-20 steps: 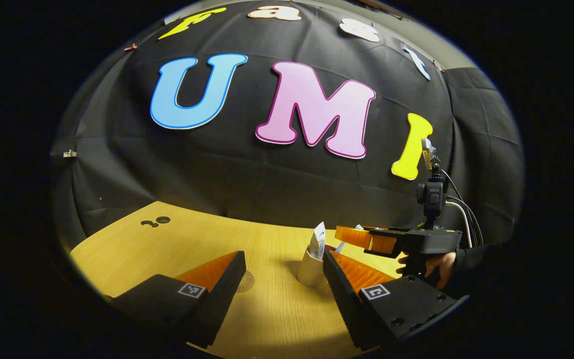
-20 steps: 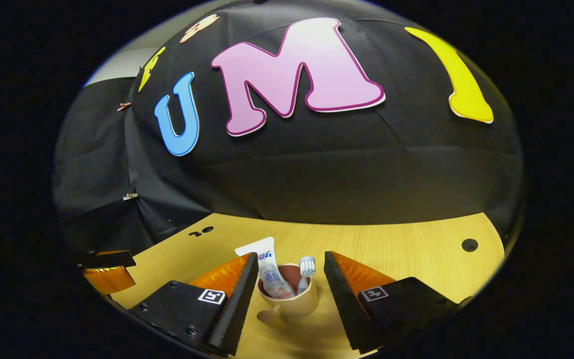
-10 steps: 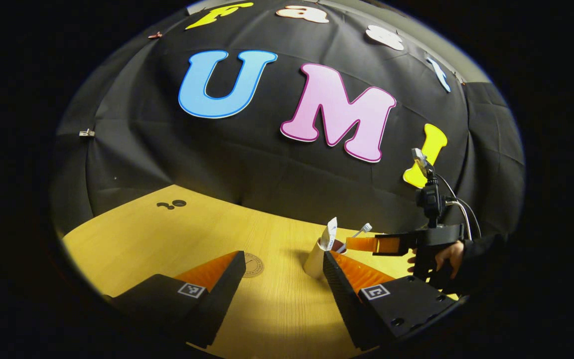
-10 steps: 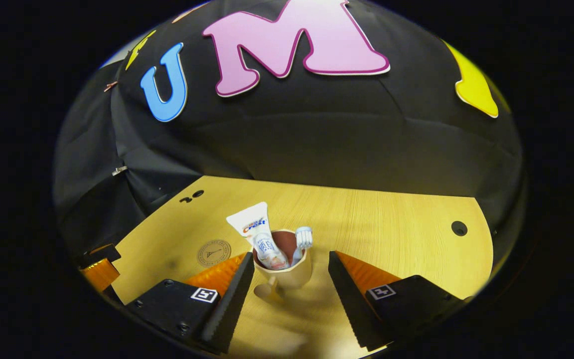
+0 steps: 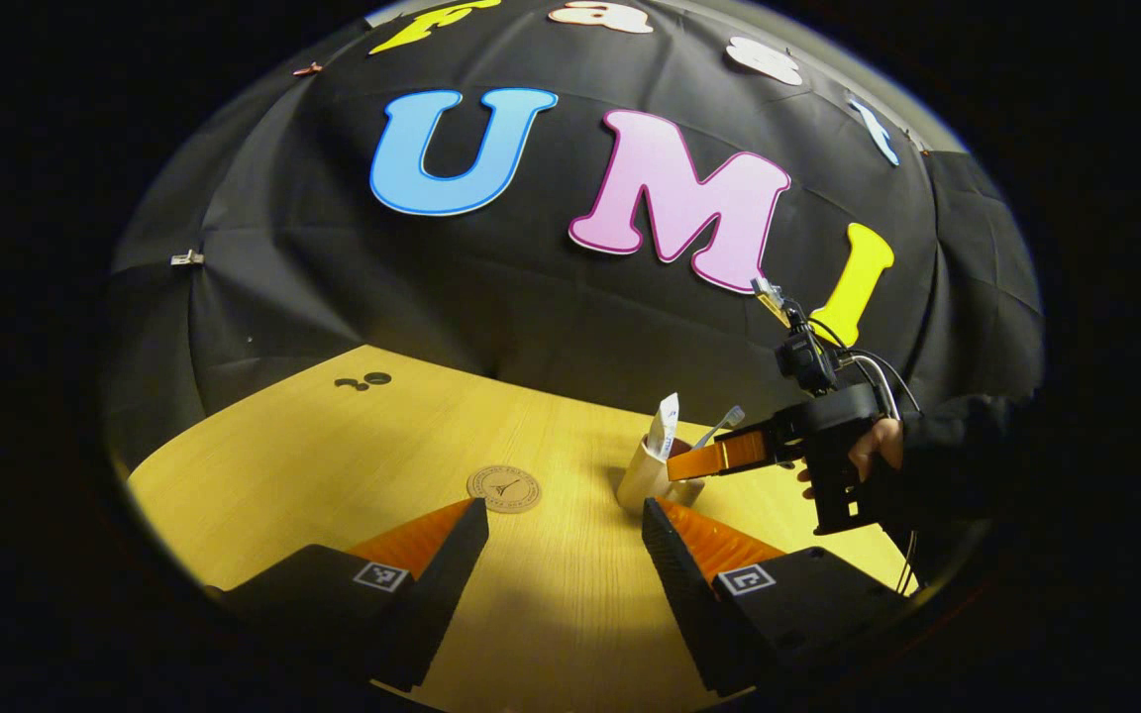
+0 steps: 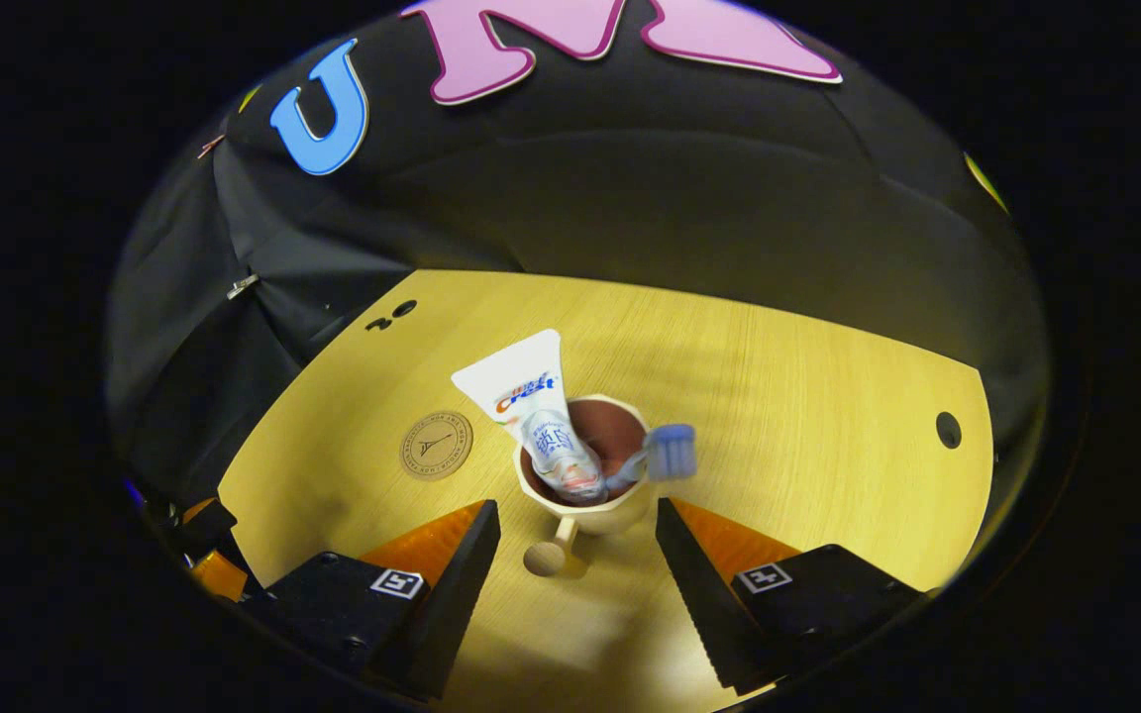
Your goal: Put the toothbrush and toothpaste on the desktop into the cup, then pick up the cup and place it on the coaster on the desktop.
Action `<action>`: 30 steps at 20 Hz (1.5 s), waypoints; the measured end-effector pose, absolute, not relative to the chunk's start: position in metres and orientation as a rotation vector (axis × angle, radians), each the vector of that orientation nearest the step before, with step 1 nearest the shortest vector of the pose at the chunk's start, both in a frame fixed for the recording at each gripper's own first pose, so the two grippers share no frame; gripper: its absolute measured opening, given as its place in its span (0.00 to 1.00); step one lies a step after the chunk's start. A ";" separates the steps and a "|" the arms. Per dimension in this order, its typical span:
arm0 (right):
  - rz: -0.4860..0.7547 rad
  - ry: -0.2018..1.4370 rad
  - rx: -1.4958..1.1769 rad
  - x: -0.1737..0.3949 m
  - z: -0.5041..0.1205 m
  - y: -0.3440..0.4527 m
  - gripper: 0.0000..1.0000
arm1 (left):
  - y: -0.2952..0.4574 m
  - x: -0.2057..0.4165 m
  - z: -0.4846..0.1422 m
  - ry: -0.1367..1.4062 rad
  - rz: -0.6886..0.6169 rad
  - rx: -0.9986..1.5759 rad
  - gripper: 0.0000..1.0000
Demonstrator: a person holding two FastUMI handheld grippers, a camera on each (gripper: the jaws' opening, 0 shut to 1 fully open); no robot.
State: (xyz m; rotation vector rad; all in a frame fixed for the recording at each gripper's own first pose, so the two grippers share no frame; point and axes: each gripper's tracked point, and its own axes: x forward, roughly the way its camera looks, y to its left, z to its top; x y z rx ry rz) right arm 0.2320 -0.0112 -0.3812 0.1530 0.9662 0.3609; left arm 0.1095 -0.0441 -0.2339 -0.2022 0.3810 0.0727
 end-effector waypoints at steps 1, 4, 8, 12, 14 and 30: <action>0.367 0.989 0.160 0.232 -0.385 -0.008 0.97 | -0.039 0.105 -0.238 0.384 0.085 -0.206 0.97; 0.375 1.081 0.185 0.230 -0.400 0.000 0.98 | -0.025 0.097 -0.247 0.408 0.133 -0.207 0.97; 0.383 1.190 0.222 0.221 -0.420 0.004 0.97 | -0.002 0.086 -0.262 0.450 0.198 -0.188 0.98; 0.376 1.269 0.244 0.218 -0.436 0.010 0.97 | 0.009 0.075 -0.280 0.498 0.232 -0.211 0.98; 0.357 1.295 0.250 0.220 -0.439 0.011 0.96 | 0.011 0.074 -0.275 0.509 0.236 -0.218 0.98; 0.127 1.443 0.131 0.219 -0.452 -0.004 0.42 | 0.021 0.055 -0.251 0.465 0.217 -0.272 0.98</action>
